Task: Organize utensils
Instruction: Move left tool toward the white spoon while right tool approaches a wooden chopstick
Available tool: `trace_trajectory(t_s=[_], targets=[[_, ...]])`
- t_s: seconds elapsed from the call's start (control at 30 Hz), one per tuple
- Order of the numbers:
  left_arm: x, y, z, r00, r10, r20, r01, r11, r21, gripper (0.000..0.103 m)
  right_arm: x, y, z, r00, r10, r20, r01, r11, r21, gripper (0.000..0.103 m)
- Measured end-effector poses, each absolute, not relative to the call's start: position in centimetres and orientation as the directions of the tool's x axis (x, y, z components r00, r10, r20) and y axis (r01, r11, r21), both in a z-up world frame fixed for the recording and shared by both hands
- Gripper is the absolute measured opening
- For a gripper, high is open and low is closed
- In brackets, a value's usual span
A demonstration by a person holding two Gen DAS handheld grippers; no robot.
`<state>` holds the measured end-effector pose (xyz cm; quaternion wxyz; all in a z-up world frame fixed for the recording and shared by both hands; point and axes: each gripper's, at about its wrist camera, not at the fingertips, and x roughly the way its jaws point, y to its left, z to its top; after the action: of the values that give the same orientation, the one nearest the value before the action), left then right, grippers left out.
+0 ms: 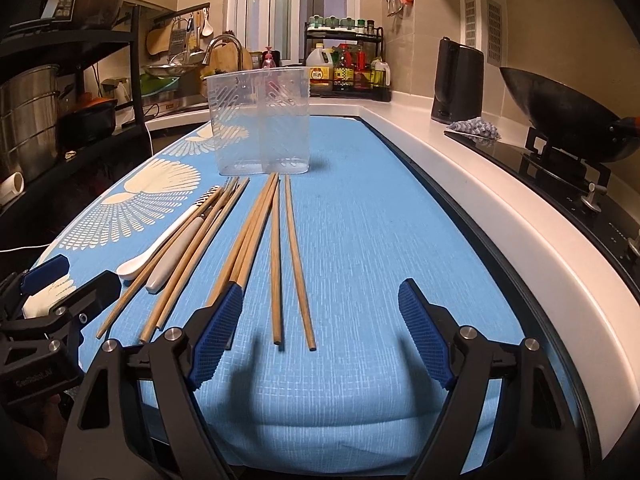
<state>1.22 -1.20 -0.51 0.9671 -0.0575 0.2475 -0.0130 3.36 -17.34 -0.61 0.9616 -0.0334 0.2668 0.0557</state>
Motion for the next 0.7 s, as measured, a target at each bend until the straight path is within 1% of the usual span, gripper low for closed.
trace_trajectory(t_s=[0.33, 0.57, 0.63, 0.7], targets=[[1.3, -1.6, -0.8, 0.876, -0.069, -0.478, 0.007, 0.991, -0.131, 0.093, 2.3, -17.4, -0.8, 0.863, 0.094, -0.496, -0.125, 0.992, -0.030, 0.077], [1.6, -2.1, -0.8, 0.875, -0.067, -0.479, 0.010, 0.993, -0.119, 0.093, 2.7, -17.8, -1.0, 0.856, 0.105, -0.506, -0.133, 0.991, -0.018, 0.077], [1.6, -2.1, -0.9, 0.874, -0.065, -0.481, 0.009, 0.993, -0.118, 0.093, 2.7, -17.7, -0.9, 0.856, 0.117, -0.504, -0.145, 0.989, -0.016, 0.075], [1.5, -2.0, -0.8, 0.875, -0.062, -0.479, 0.006, 0.993, -0.118, 0.093, 2.9, -17.7, -0.9, 0.853, 0.127, -0.506, -0.154, 0.988, -0.013, 0.069]])
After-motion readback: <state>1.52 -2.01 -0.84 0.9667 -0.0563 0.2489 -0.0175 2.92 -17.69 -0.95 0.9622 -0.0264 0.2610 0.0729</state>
